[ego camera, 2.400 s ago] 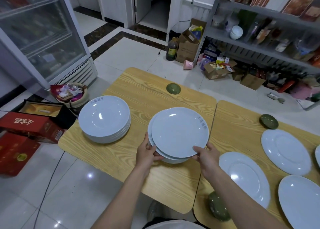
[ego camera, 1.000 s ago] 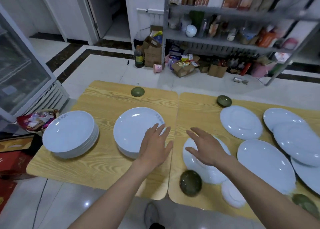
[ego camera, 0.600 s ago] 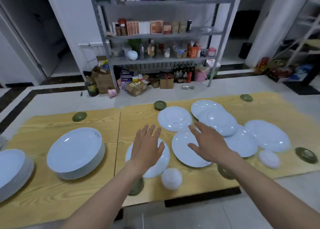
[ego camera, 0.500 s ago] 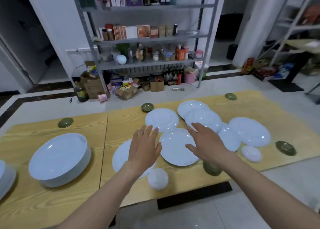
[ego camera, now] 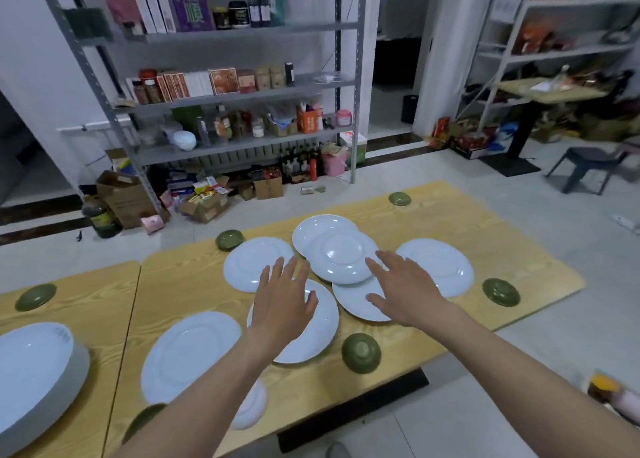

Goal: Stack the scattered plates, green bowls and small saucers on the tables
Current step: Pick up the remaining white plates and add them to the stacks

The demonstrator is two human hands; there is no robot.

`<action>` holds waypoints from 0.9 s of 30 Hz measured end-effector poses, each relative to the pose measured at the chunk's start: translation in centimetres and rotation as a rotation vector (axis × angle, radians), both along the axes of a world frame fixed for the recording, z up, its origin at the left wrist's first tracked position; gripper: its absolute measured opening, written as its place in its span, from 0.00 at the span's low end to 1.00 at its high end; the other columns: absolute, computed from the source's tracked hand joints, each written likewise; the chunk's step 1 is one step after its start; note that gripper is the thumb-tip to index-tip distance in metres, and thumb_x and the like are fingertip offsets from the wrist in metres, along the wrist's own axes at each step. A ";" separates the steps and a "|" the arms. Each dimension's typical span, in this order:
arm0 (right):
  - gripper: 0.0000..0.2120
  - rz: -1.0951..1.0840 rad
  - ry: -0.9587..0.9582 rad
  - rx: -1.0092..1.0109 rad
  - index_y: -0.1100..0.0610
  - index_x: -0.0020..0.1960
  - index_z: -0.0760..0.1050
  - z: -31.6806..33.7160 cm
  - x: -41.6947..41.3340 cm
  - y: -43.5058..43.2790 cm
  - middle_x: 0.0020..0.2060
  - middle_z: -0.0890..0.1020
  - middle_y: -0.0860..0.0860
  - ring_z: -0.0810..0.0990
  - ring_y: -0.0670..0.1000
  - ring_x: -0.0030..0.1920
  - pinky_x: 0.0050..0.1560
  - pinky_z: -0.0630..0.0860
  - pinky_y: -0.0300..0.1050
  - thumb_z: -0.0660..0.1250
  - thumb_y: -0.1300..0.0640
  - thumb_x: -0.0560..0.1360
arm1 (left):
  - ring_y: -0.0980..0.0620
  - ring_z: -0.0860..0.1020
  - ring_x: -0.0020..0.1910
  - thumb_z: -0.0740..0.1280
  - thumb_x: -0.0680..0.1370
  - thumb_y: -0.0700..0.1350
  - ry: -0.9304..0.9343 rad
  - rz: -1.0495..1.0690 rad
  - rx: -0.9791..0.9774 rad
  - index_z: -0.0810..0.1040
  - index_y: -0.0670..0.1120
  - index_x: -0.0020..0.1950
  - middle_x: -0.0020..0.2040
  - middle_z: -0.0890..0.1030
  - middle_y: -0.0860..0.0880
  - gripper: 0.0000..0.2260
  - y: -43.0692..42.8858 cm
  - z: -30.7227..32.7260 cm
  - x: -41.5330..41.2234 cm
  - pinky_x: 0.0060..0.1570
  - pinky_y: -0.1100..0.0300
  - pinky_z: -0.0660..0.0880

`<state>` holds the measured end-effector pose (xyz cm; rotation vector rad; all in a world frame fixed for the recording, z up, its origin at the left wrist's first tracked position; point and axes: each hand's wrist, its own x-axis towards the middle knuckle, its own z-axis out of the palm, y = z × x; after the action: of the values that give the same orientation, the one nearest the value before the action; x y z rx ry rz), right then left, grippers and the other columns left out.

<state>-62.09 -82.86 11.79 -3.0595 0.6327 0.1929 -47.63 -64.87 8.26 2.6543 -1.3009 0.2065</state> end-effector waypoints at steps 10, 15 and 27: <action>0.32 0.051 0.011 -0.024 0.54 0.80 0.49 -0.8 6.3 -9.4 0.80 0.53 0.55 0.50 0.55 0.79 0.76 0.53 0.53 0.56 0.44 0.82 | 0.42 0.58 0.77 0.59 0.81 0.54 0.102 0.034 -0.009 0.62 0.48 0.77 0.77 0.63 0.45 0.26 -9.7 -2.3 4.7 0.75 0.46 0.55; 0.30 0.054 -0.001 0.026 0.55 0.79 0.52 -1.9 8.7 -12.6 0.79 0.56 0.54 0.52 0.54 0.79 0.76 0.53 0.51 0.57 0.44 0.82 | 0.42 0.60 0.76 0.58 0.81 0.55 0.134 0.086 0.014 0.62 0.48 0.77 0.76 0.65 0.45 0.26 -12.5 -2.9 6.7 0.74 0.47 0.57; 0.29 -0.085 0.059 0.381 0.56 0.76 0.61 -6.7 15.5 -18.7 0.72 0.69 0.53 0.67 0.55 0.71 0.64 0.69 0.50 0.62 0.45 0.80 | 0.43 0.69 0.70 0.65 0.80 0.50 0.693 0.452 -0.148 0.68 0.45 0.75 0.70 0.72 0.42 0.24 -17.3 -8.6 10.6 0.65 0.52 0.67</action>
<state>-46.61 -101.52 5.05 -2.6658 0.6416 0.3572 -37.02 -82.12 -0.38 2.4900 -0.4525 -0.4982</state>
